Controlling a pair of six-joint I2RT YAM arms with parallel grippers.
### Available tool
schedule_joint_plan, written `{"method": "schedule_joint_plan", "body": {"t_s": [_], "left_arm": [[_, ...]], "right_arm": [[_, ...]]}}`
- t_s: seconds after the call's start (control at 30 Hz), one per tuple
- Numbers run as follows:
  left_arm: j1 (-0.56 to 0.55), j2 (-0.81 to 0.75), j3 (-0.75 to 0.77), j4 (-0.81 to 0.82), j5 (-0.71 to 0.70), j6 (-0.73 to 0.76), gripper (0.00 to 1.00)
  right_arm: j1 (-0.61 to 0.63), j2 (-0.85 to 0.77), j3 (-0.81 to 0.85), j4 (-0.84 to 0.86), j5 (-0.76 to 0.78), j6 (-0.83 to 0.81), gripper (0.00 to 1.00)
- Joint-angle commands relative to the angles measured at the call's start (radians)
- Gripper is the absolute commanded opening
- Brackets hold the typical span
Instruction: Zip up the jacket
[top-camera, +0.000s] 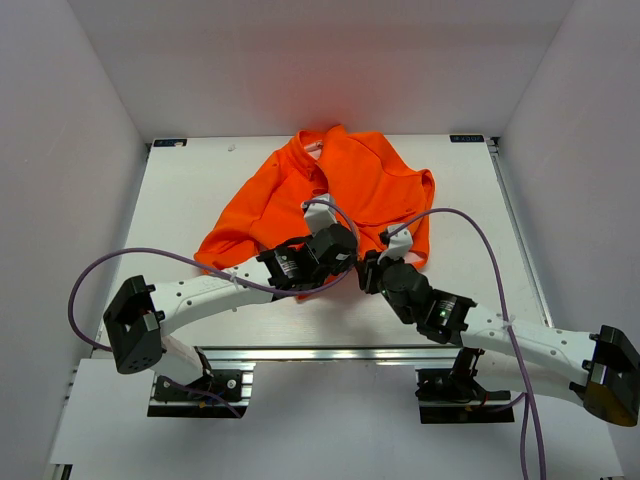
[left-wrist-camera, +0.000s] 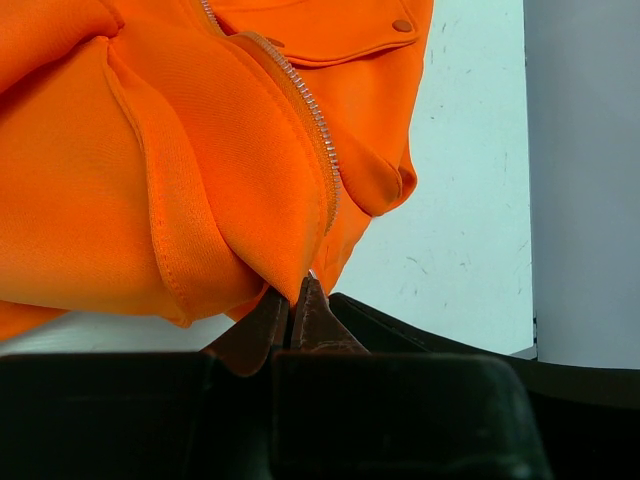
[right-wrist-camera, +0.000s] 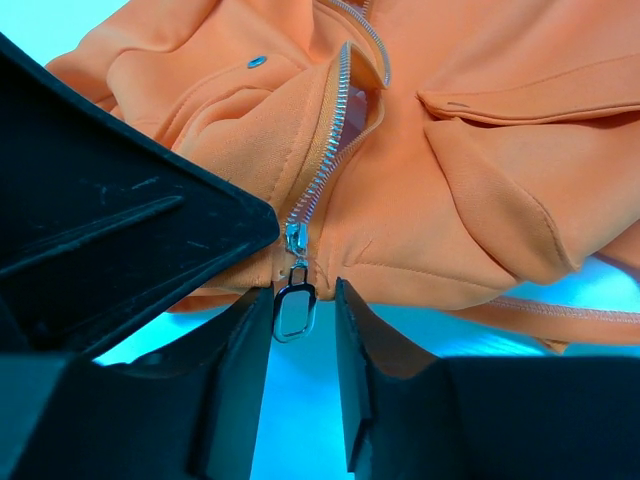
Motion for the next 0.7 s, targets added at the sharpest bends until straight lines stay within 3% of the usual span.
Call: {"method": "schedule_joint_plan", "body": {"t_s": [0.0,0.1,0.17,0.2,0.23,0.43,0.67], "left_arm": [[-0.012,-0.075,-0.004,0.034,0.022,0.01,0.0],[-0.012,-0.075,-0.005,0.034,0.024,0.013,0.0],[-0.012,-0.072,-0.005,0.035,0.025,0.016,0.0],[-0.012,-0.07,-0.004,0.034,0.025,0.016,0.0],[-0.012,-0.067,-0.002,0.031,0.027,0.015,0.0],[-0.012,-0.056,0.004,0.029,0.028,0.025,0.0],[-0.012,-0.055,0.01,0.002,0.02,0.076,0.0]], "right_arm": [[-0.001,0.007,0.043,0.03,0.05,-0.002,0.35],[-0.001,0.009,0.043,0.035,0.06,0.002,0.32],[-0.001,0.009,0.044,0.039,0.06,-0.004,0.25],[-0.001,0.008,0.046,0.041,0.06,-0.007,0.14],[-0.001,0.004,0.046,0.045,0.054,-0.01,0.11],[-0.001,0.001,0.066,0.039,0.023,-0.031,0.0],[-0.002,0.004,0.099,-0.004,-0.023,-0.102,0.0]]}}
